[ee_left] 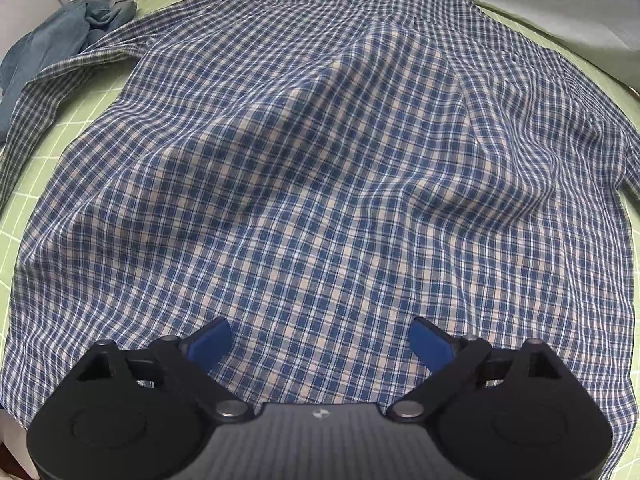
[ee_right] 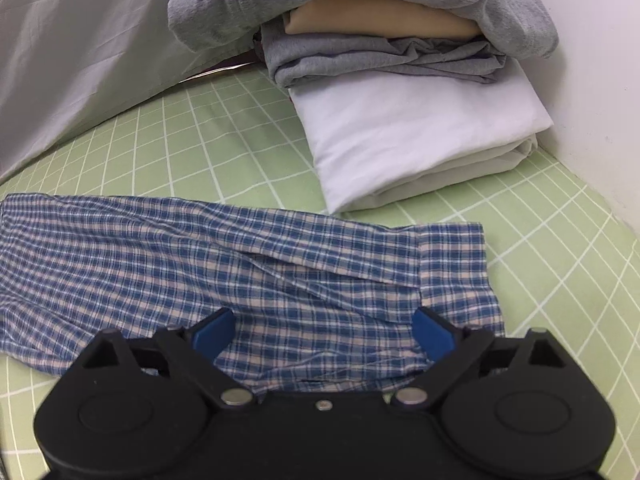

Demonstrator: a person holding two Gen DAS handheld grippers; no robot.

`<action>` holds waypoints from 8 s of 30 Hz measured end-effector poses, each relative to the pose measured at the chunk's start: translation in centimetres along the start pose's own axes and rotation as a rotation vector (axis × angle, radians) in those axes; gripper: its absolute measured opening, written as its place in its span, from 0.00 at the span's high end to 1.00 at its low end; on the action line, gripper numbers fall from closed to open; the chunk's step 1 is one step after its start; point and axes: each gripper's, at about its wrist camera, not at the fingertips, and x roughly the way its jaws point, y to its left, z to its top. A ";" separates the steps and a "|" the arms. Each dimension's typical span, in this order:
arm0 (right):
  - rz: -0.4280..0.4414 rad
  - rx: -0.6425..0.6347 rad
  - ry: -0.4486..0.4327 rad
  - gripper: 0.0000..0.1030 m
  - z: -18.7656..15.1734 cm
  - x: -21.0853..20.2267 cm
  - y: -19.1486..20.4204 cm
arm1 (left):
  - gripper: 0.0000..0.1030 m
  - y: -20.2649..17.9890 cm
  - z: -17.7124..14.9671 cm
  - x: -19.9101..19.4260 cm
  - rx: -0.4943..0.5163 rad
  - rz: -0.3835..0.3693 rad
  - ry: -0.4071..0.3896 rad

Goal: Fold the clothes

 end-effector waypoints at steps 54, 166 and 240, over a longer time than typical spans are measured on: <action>0.013 0.032 0.101 0.00 -21.8 -19.8 29.0 | 1.00 48.1 8.2 -2.7 -0.160 0.074 -0.351; 0.000 0.109 0.020 0.01 -5.3 -7.3 3.4 | 0.21 14.6 6.0 -3.6 -0.119 0.011 -0.211; -0.048 -0.052 0.093 0.03 -19.8 -19.0 28.7 | 0.49 42.9 7.8 -2.6 -0.270 -0.005 -0.297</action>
